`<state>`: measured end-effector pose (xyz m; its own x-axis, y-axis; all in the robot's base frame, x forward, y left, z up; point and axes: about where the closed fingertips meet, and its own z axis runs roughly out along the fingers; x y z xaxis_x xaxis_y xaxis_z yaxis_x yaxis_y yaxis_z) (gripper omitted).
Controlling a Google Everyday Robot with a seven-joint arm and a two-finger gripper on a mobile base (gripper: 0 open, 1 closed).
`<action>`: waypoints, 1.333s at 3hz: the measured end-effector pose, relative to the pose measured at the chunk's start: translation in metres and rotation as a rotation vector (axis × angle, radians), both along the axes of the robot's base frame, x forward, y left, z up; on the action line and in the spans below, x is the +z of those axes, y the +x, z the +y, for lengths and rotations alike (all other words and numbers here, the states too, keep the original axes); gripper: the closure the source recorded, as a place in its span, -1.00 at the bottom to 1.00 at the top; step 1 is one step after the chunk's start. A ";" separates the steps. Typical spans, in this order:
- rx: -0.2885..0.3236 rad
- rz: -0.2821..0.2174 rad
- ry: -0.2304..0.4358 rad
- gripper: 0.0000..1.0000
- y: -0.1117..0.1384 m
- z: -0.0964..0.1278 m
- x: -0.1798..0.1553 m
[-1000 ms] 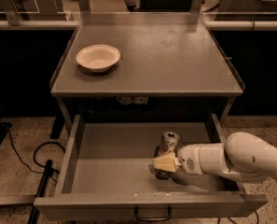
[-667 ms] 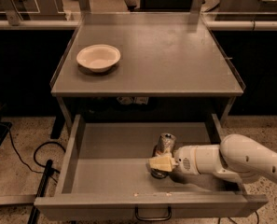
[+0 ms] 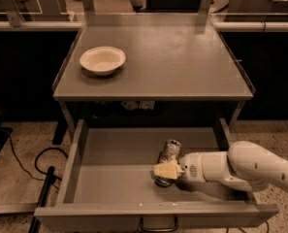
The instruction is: Place redbull can into top drawer
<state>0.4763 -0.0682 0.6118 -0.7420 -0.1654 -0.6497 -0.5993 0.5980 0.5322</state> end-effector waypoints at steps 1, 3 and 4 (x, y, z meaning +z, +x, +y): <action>0.000 0.000 0.000 0.60 0.000 0.000 0.000; 0.000 0.000 0.000 -0.33 0.000 0.000 0.000; 0.000 0.000 0.000 -0.76 0.000 0.000 0.000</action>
Offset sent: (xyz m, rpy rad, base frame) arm 0.0000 0.0000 0.0000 0.0000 0.0000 0.0000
